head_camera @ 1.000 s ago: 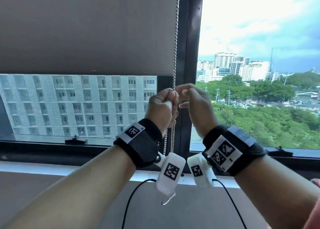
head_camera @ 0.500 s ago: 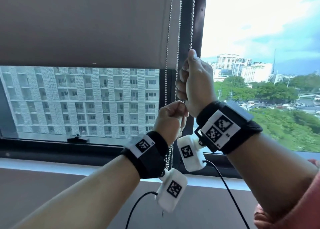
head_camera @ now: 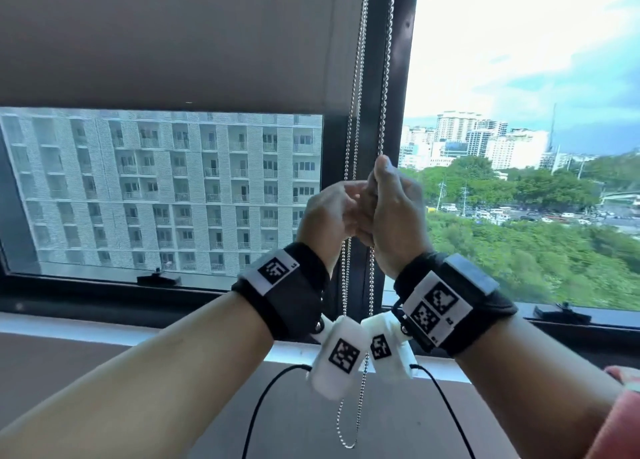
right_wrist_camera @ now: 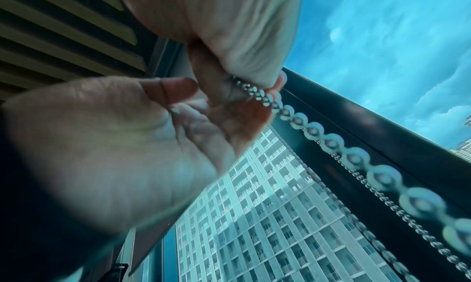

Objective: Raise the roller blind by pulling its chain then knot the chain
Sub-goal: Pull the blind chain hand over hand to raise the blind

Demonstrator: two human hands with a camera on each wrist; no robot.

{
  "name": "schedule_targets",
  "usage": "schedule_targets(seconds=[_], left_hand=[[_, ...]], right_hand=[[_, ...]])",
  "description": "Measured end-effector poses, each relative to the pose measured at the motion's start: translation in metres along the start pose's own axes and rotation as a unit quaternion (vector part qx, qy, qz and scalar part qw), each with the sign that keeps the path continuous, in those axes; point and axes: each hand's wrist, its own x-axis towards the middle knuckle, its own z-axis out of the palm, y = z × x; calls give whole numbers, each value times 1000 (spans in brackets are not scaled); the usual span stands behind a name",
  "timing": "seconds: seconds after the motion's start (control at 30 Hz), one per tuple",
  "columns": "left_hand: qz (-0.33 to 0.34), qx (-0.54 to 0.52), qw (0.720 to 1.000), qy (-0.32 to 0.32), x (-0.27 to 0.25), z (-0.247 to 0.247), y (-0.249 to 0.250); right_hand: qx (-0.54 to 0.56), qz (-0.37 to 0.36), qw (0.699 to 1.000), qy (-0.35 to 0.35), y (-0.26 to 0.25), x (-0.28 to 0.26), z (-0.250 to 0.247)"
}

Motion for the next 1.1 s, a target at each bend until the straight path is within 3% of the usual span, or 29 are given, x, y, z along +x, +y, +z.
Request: schedule_targets(seconds=[0.1,0.3,0.63,0.83,0.97,1.1], left_hand=[[21,19,999,23,6,7,12],[38,5,999,-30,19,21,33],[28,-5,1000,9,17,25,22],[36,-9,999,4,6,18,9],[10,1,1000,12,-6,12,-11],[-22,-11,1000,11,-14,10,-29]], right_hand=[[21,-3,1000,-7,6,-11,-1],[-76,13,997,12,43,-37,-13],[-64,23,995,-74,57,-39,-28],[-102,-10,992,-76,32,-15,-32],[-149,-59,987,-34,7,1,-25],[-135,-57,988,-37,-16,13,-6]])
